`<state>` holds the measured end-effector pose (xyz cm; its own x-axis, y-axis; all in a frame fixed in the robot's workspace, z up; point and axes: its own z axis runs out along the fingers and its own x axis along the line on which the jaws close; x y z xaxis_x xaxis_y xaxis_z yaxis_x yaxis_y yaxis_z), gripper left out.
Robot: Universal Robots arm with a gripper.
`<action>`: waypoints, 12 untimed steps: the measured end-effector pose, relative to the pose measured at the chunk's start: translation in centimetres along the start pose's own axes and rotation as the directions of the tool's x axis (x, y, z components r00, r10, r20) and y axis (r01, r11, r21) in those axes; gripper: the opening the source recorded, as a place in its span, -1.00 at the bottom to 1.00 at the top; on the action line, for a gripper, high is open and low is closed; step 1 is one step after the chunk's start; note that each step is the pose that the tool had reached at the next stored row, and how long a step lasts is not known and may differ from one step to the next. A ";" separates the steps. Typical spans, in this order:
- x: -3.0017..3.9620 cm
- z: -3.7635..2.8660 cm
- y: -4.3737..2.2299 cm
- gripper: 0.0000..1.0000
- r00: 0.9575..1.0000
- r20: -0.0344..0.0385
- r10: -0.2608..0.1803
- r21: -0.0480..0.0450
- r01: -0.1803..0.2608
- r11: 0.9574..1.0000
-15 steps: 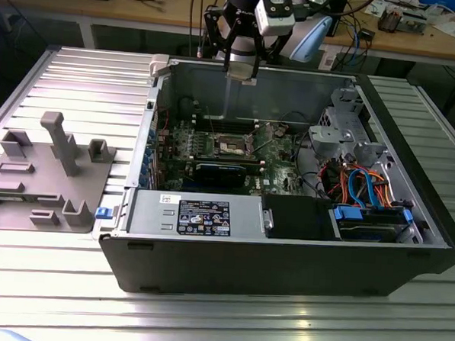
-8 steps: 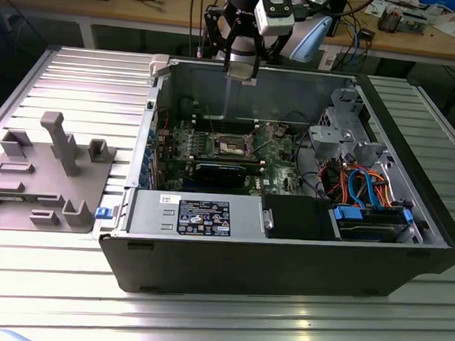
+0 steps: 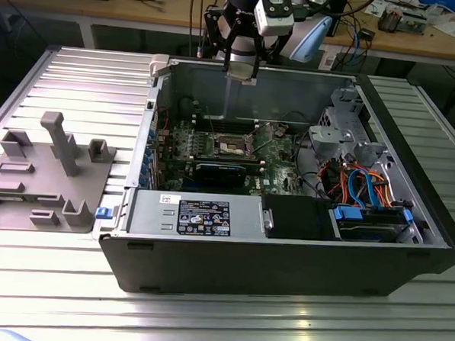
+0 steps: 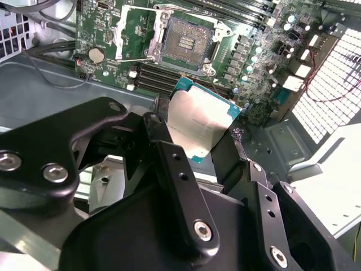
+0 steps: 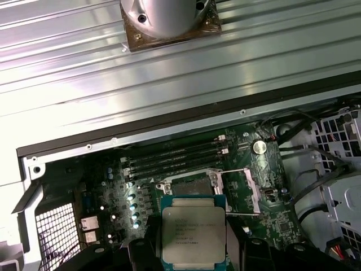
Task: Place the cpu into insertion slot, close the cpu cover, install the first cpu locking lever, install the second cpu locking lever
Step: 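Place the cpu into insertion slot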
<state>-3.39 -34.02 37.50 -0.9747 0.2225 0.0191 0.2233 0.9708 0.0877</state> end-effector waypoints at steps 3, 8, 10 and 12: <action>0.01 0.02 0.00 0.08 1.000 0.001 0.008 0.000 -0.008 1.000; 0.01 0.05 -0.01 0.08 1.000 0.002 0.022 -0.001 -0.022 1.000; 0.01 0.06 -0.01 0.08 1.000 0.002 0.028 -0.001 -0.028 1.000; 0.01 0.06 -0.01 0.08 0.999 0.003 0.033 -0.001 -0.033 0.999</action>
<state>-3.40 -34.02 37.44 -0.9668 0.2549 0.0191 0.2556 0.9628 0.0878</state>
